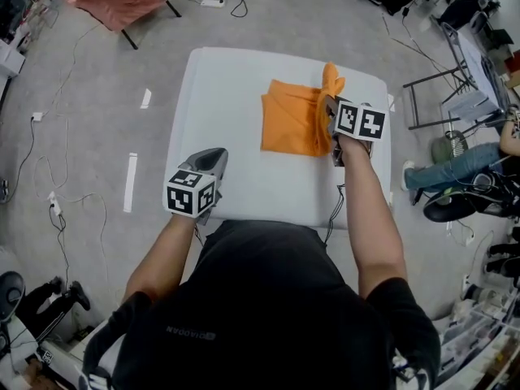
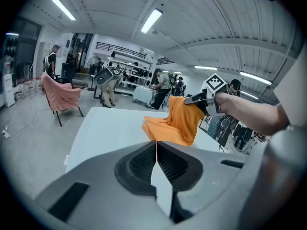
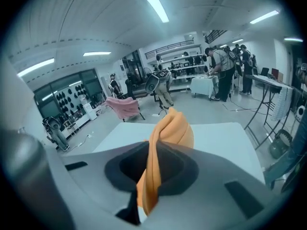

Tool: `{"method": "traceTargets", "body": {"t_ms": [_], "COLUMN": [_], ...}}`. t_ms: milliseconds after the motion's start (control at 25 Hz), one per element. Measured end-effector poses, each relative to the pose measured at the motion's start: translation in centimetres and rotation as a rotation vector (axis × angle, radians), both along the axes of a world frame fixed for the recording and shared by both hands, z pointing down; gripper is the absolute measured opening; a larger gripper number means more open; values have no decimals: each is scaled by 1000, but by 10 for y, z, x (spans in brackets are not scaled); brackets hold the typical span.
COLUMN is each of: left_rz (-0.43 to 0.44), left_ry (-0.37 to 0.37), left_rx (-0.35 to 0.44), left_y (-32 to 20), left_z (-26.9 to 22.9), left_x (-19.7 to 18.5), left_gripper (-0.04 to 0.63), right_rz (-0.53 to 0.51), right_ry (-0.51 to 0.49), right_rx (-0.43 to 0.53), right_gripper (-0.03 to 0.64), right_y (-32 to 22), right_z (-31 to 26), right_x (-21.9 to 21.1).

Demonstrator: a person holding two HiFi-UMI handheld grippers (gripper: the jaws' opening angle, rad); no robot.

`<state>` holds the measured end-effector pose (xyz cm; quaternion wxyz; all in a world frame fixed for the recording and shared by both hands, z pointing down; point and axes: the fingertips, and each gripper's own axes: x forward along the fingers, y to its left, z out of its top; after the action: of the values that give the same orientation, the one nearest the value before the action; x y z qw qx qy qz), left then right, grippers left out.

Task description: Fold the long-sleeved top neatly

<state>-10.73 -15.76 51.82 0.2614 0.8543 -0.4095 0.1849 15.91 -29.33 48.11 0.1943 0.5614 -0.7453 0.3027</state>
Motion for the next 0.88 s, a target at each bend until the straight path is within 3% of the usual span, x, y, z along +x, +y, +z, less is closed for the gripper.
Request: {"method": "traceTargets", "body": {"t_ms": [400,560,600,720,880], "left_rz": [-44,-60,-63,-71,-68], "left_ry": [5,1,1,0,-2], "left_rx": [-16,-30,-35,-49,-58], "left_y": [15,26,30,36,37], "left_z": [4,11,13,17,20], "left_x": [-36,-51,-55,-65,-71], "left_gripper": [9,9,9,9,9], "right_rz": [-13,-66,-86,-154,-159], "right_ry": [142,221,232,238,220], "right_rx": [-76,-127,-133,-137,-129], "right_gripper": [55,66,81,216,265], "right_y": [-4,3,4,6,19], "right_z": [65,107,114,128,122], "right_x": [-108,-147,-155,-181,-194]}}
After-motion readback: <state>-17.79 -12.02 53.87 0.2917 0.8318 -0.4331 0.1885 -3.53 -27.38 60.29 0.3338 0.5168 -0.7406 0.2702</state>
